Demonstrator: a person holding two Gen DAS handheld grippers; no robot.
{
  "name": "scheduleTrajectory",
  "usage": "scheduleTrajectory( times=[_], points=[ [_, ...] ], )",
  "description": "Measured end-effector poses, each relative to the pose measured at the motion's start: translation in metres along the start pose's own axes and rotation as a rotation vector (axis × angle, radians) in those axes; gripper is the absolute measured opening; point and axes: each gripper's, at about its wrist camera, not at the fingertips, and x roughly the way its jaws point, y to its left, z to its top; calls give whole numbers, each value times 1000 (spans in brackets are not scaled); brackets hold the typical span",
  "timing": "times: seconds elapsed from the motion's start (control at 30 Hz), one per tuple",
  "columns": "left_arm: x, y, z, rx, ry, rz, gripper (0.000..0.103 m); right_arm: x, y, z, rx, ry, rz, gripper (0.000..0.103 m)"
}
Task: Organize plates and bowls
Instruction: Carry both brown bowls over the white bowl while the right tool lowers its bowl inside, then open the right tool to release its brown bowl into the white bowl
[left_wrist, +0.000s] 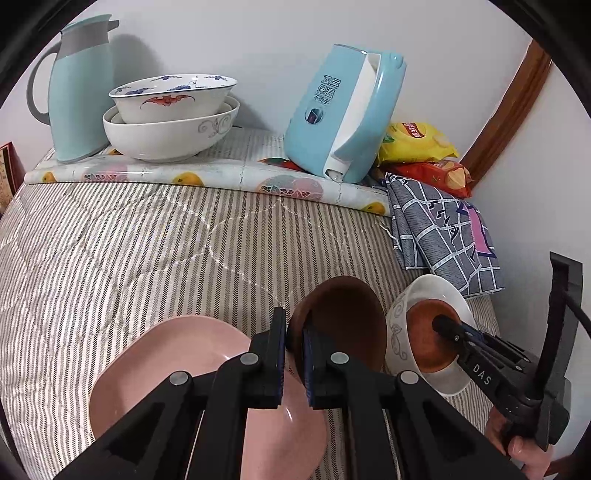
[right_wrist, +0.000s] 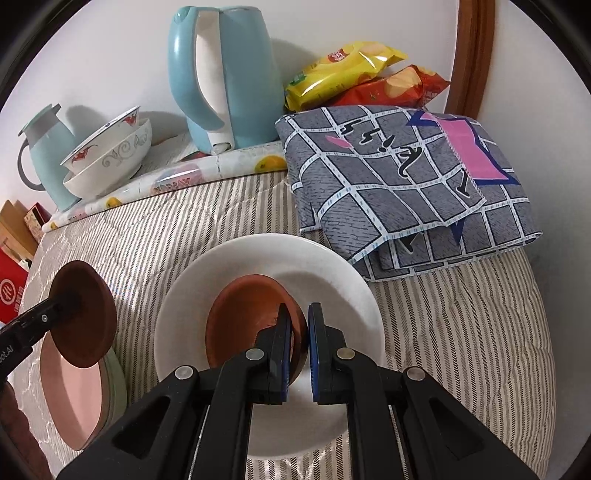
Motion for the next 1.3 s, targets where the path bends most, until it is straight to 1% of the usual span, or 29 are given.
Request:
scheduleTrajectory(
  times=[0.6, 0.77, 0.97, 1.13, 1.3],
  points=[
    [1, 1, -1, -10, 4, -6, 9, 9, -2, -1, -11, 31, -22, 9],
    [0, 2, -2, -15, 4, -4, 9, 11, 3, -1, -44, 36, -49, 9],
    [-2, 4, -3, -20, 7, 0, 9, 11, 2, -1, -53, 37, -43, 9],
    [-4, 5, -4, -23, 5, 8, 9, 12, 4, -1, -76, 45, -59, 9],
    [-8, 5, -4, -25, -3, 12, 9, 15, 8, 0, -104, 63, -79, 12]
  ],
)
